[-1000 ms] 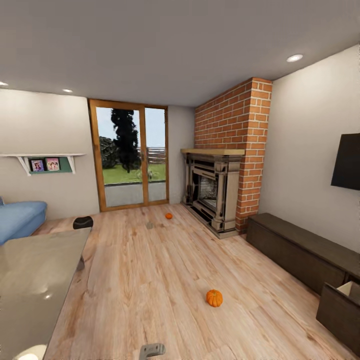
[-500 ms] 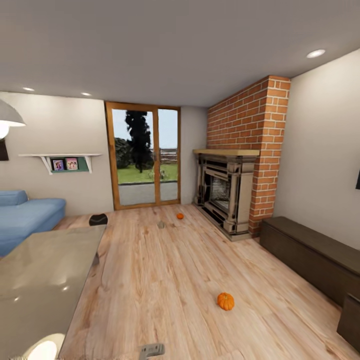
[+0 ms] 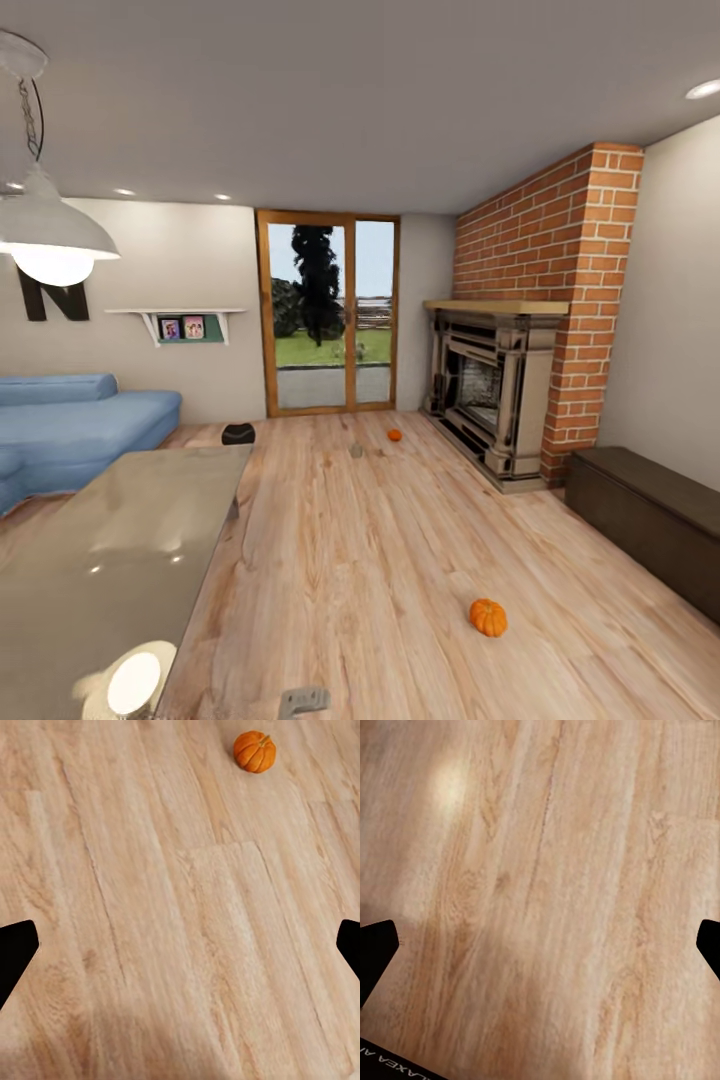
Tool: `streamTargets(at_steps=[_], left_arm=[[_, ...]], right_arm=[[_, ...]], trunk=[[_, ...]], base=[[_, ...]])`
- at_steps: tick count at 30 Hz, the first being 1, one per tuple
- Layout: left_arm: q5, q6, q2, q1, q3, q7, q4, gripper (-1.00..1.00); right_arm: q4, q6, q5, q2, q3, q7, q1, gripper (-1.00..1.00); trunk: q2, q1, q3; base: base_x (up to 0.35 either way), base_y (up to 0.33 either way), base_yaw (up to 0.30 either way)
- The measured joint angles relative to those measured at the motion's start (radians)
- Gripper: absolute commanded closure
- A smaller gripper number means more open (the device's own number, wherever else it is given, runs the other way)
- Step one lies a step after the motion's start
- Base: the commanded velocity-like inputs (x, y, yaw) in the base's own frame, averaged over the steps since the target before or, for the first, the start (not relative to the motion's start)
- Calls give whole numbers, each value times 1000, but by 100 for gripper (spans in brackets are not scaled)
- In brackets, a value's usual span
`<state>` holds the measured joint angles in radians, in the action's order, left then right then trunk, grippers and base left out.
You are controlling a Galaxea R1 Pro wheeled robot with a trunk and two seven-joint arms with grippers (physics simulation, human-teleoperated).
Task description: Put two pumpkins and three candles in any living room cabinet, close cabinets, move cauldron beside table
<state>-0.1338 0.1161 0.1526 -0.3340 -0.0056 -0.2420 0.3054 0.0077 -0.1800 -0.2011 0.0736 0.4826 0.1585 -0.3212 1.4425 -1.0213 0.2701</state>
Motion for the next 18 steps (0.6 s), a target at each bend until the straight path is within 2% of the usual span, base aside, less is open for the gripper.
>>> streamTargets(at_steps=[4,8,18], left_arm=[[0,0,0,0,0,0,0,-100],[0,0,1,0,0,0,0,-100],[1,0,2,0,-1,0,0,-100]], right_arm=[[0,0,0,0,0,0,0,-100],[0,0,0,0,0,0,0,-100],[0,0,0,0,0,0,0,-100]], trunk=[[0,0,-2],[0,0,-3],[0,-1,-3]], base=[[0,0,252],[-21,0,105],[-239,0,6]])
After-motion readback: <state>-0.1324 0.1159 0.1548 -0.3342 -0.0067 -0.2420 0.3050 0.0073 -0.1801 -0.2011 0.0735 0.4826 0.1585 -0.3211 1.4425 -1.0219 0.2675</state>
